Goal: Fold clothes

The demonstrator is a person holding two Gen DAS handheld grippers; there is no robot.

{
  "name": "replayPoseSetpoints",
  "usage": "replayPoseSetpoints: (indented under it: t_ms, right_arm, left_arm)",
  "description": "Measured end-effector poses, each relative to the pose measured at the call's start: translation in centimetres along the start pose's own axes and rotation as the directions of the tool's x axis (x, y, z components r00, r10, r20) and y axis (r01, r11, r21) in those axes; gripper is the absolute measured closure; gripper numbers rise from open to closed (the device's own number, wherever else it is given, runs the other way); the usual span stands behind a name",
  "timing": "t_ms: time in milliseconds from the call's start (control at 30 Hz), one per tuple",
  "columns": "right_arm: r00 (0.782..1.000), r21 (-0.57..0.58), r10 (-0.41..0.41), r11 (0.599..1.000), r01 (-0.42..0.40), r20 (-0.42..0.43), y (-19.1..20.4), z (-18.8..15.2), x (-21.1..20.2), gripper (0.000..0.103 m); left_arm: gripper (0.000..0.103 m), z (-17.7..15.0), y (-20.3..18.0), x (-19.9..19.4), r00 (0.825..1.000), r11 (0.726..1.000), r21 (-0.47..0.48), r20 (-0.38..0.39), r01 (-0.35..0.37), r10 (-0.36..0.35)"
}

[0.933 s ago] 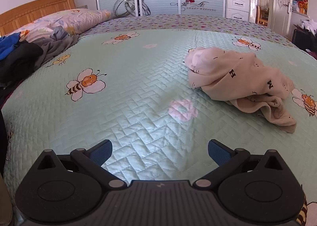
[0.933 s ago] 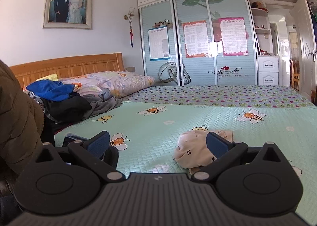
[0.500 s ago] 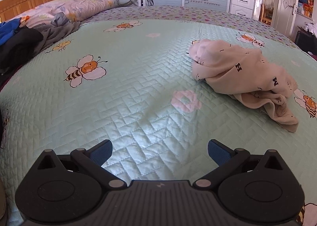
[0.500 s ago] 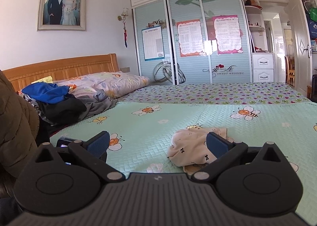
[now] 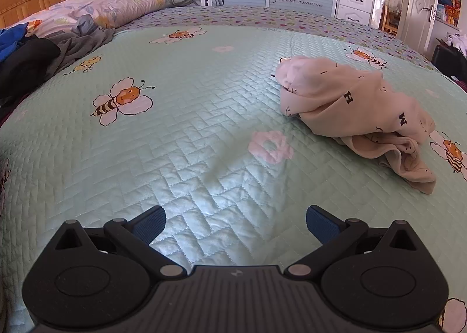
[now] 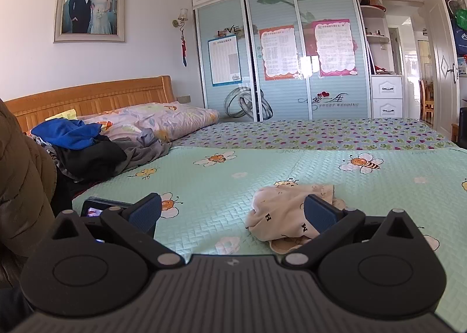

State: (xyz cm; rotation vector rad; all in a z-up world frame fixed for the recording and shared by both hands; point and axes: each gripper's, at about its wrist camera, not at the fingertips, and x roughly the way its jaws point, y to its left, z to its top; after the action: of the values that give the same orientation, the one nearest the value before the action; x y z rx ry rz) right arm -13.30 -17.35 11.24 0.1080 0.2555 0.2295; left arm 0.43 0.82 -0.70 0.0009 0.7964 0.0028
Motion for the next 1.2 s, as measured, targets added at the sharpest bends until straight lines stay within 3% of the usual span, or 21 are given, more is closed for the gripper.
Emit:
replayPoseSetpoints:
  t_ms: [867, 1200]
  right_arm:
    - [0.997, 0.003, -0.063, 0.998, 0.063, -0.044, -0.6, -0.1, 0.5, 0.0]
    - [0.998, 0.098, -0.044, 0.994, 0.049, -0.056, -2.3, 0.1, 0.0, 0.0]
  left_arm:
    - [0.001, 0.0, -0.5, -1.2, 1.0, 1.0, 0.003, -0.001, 0.023, -0.023]
    - [0.001, 0.1, -0.9, -2.6, 0.999, 0.999, 0.024, 0.003, 0.042, -0.042]
